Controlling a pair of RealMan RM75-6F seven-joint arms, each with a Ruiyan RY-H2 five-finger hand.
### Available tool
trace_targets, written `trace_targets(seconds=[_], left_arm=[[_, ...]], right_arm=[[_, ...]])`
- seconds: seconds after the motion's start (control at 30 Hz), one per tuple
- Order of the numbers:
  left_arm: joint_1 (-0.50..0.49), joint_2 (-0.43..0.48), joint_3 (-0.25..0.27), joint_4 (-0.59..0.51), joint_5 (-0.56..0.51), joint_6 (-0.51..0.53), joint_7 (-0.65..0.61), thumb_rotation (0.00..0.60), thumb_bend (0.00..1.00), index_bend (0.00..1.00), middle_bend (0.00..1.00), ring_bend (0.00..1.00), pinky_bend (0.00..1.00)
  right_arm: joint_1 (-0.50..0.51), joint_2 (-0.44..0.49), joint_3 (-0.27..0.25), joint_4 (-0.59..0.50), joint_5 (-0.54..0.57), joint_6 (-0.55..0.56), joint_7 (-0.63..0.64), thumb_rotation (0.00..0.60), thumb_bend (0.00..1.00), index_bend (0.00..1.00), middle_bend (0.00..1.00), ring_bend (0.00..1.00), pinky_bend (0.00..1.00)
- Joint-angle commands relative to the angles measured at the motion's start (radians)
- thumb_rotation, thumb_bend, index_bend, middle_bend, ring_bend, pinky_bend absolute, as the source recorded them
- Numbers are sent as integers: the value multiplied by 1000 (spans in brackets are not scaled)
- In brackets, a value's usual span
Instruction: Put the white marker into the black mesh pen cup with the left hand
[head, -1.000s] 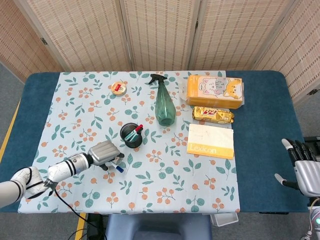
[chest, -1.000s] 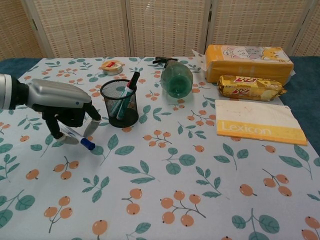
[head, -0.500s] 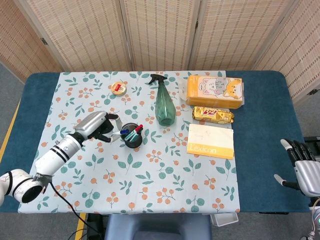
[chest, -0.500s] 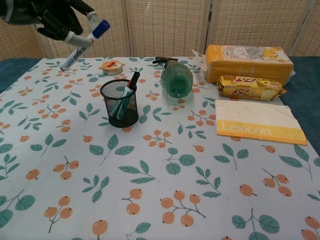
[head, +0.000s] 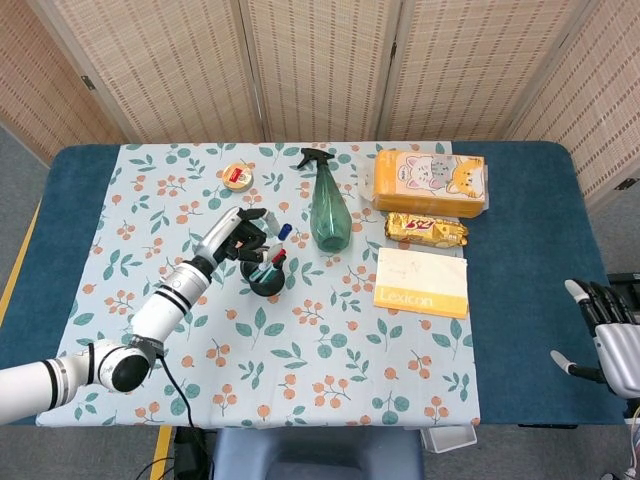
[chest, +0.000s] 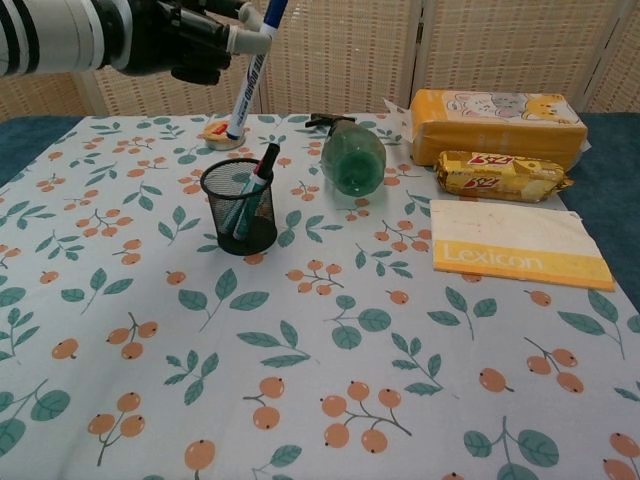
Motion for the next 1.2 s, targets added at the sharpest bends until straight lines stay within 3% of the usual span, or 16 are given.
trace_targets(seconds=[0.03,0.43,0.77,0.93,1.03,1.13,1.2], left_arm=[[15,-78,-19,84,41,-29,-28,600,425,638,1000,968,998],[43,-235,-63,325,229,-82,-196,600,426,644,1000,970,998],[95,-291,-17,471,420,-26,-371,600,426,648,1000,970,998],[125,-287,31,501,506,21,-446,600,426,641,1000,970,998],[135,-285,69,522,553,37,-471,600,392,522,1000,967,996],[142,-273,102,532,590,52,-473,600,267,335,1000,952,989],[147,-262,110,526,600,67,-468,600,238,273,1000,943,985]], right_arm=[[-10,6,-8,2,-14,17,14,600,181,22,48,42,0],[-33,13,-14,9,-36,62,46,600,180,22,48,42,0],[-46,5,-15,-1,-43,89,20,600,180,22,48,42,0],[-57,0,-19,-8,-52,107,-1,600,180,22,48,42,0],[-63,-5,-20,-12,-57,119,-14,600,180,22,48,42,0],[-67,-10,-22,-17,-64,126,-28,600,181,22,48,42,0],[-70,-13,-23,-20,-69,132,-38,600,180,22,48,42,0]])
